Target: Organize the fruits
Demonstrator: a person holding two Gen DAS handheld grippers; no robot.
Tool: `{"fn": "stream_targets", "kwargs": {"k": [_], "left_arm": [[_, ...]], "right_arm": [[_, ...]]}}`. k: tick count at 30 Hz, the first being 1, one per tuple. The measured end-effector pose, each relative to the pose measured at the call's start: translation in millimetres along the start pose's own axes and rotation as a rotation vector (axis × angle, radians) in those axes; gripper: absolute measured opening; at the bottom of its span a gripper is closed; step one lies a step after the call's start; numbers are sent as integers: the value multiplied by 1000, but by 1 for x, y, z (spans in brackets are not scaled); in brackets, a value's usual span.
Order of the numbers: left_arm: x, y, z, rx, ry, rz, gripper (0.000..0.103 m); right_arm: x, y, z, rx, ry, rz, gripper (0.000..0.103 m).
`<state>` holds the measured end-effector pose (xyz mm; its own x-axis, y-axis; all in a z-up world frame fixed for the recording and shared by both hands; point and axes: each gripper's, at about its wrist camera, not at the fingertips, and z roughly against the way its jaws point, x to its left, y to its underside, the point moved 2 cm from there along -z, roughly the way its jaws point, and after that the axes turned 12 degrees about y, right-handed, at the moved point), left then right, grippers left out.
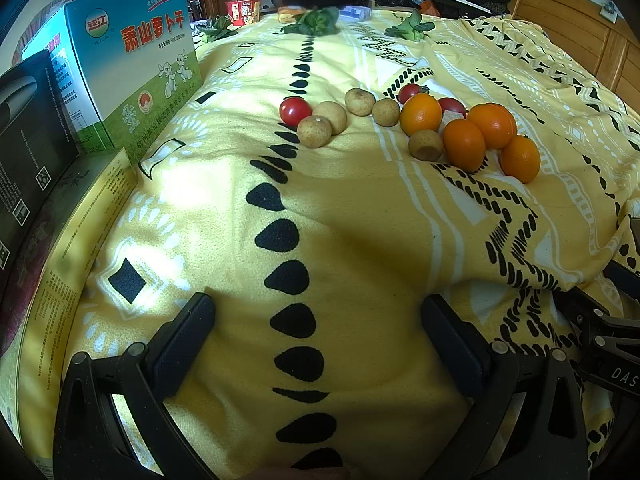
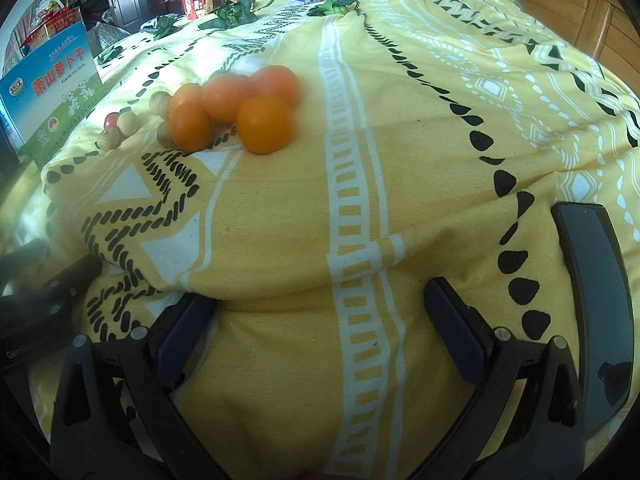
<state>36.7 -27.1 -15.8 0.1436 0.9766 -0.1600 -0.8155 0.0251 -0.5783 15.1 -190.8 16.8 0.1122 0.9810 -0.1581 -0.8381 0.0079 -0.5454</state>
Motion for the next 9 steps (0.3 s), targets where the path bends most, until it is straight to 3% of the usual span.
{"fn": "stream_targets", "kwargs": {"k": [9], "left_arm": [[-1,0,-1,-3,0,-2,103]], "right_arm": [[0,0,0,0,0,0,103]]}}
